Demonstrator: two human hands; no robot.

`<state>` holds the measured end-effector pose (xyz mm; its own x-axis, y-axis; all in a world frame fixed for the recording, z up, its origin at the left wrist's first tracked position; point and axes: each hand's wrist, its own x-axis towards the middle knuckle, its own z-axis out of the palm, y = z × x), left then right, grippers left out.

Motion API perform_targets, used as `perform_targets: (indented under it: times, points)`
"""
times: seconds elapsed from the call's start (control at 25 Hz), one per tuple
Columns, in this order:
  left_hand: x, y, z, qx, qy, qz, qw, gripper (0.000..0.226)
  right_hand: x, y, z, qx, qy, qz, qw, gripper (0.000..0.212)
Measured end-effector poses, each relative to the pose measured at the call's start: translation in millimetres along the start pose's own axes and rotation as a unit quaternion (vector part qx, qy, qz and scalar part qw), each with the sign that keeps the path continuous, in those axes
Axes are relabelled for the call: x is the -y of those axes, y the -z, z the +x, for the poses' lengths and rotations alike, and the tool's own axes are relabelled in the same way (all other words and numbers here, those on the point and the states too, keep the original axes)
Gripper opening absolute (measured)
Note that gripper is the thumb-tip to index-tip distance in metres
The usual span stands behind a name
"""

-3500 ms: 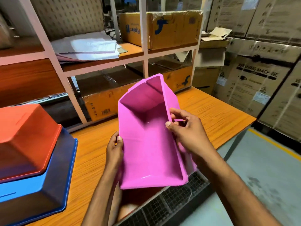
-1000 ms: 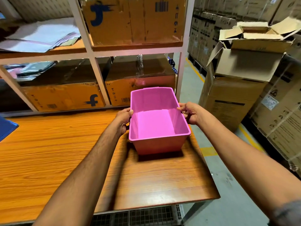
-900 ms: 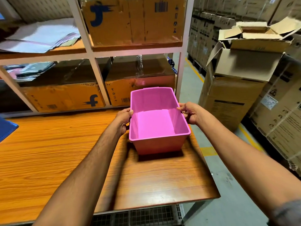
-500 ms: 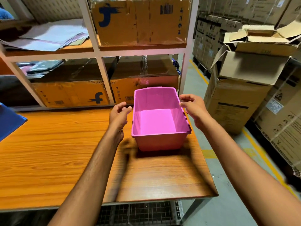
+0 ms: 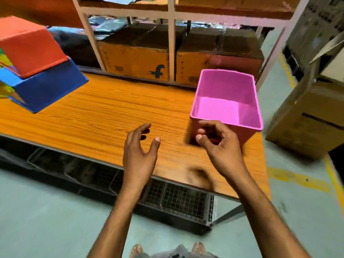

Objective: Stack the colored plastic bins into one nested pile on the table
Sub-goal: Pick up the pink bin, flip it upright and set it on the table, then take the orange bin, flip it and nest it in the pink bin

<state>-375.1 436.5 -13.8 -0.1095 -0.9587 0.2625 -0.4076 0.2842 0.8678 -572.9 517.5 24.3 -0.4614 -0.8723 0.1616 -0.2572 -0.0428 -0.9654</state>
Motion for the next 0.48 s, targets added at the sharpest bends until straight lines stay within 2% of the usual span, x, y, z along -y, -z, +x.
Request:
perform_targets:
  times: [0.08,0.24,0.48]
  points:
    - [14,22,-9,0.002,-0.005,0.024,1.0,0.045,-3,-31,-16,0.03,-0.017,-0.005,0.999,0.032]
    - [14,32,-16,0.005,-0.01,0.045,0.999,0.045,-10,-41,-21,0.025,-0.025,-0.041,0.999,0.03]
    - [85,166,-2,-0.011,-0.001,0.08,0.997,0.043,13,-186,-42,0.073,-0.023,-0.04,0.996,0.031]
